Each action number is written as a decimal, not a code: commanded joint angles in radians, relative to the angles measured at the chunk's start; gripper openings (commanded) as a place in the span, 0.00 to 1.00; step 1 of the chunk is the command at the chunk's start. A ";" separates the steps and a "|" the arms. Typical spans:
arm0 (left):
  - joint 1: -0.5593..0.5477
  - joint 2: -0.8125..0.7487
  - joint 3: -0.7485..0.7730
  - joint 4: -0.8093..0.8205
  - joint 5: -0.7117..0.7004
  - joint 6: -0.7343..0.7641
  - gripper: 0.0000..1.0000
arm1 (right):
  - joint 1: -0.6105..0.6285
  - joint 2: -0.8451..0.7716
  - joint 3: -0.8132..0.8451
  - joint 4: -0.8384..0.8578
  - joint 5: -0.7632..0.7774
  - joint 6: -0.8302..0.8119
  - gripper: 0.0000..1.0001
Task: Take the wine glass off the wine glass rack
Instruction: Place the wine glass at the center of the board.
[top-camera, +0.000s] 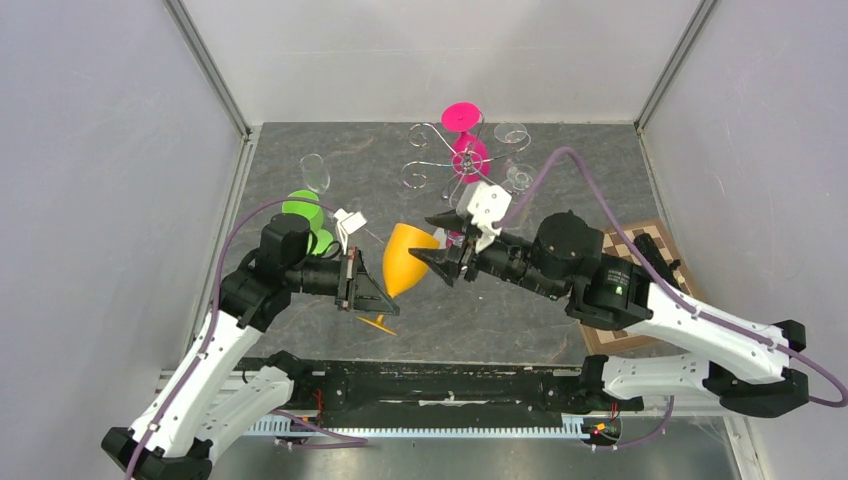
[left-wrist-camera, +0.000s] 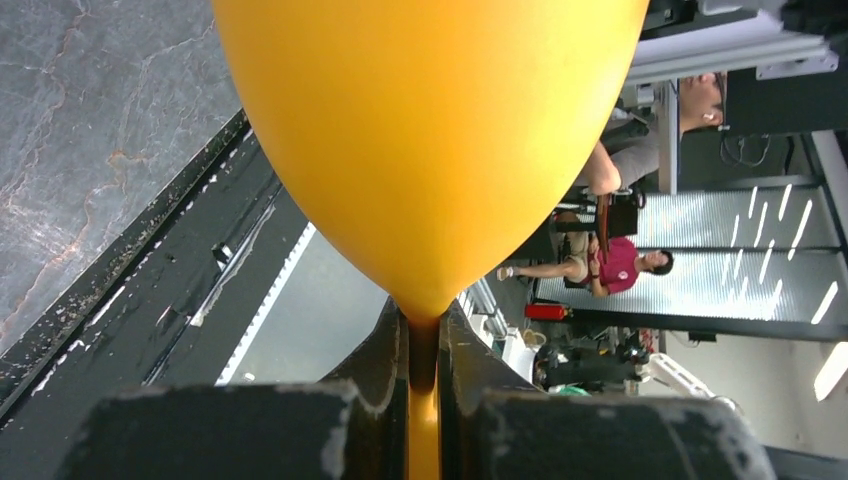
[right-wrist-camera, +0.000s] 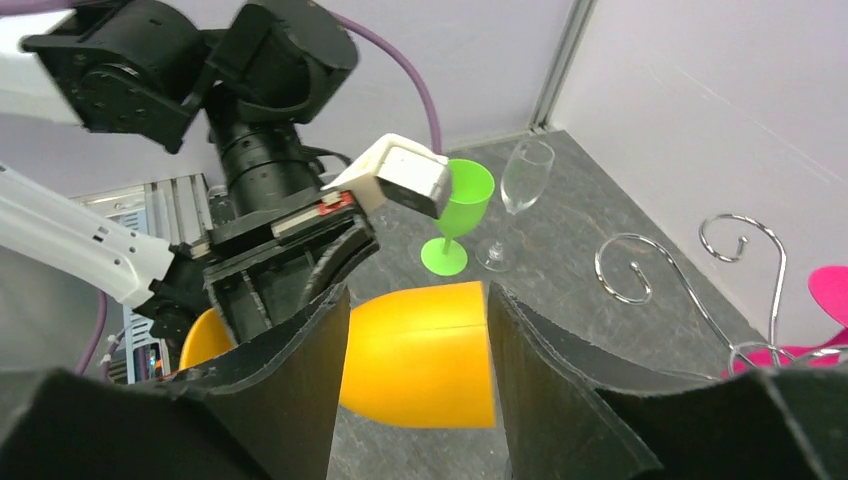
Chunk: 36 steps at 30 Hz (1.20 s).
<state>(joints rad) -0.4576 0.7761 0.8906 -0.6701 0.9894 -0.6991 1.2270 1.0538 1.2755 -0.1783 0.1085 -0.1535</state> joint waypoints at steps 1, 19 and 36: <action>-0.003 -0.026 0.025 -0.041 0.097 0.144 0.02 | -0.066 0.050 0.140 -0.175 -0.074 0.101 0.55; -0.069 -0.136 0.048 -0.108 0.105 0.263 0.02 | -0.362 0.104 0.212 -0.284 -0.758 0.279 0.53; -0.127 -0.150 0.065 -0.152 0.069 0.302 0.02 | -0.416 0.134 0.135 -0.210 -1.133 0.324 0.46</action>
<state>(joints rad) -0.5762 0.6312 0.9180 -0.8223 1.0679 -0.4576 0.8146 1.1763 1.4342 -0.4206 -0.9398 0.1585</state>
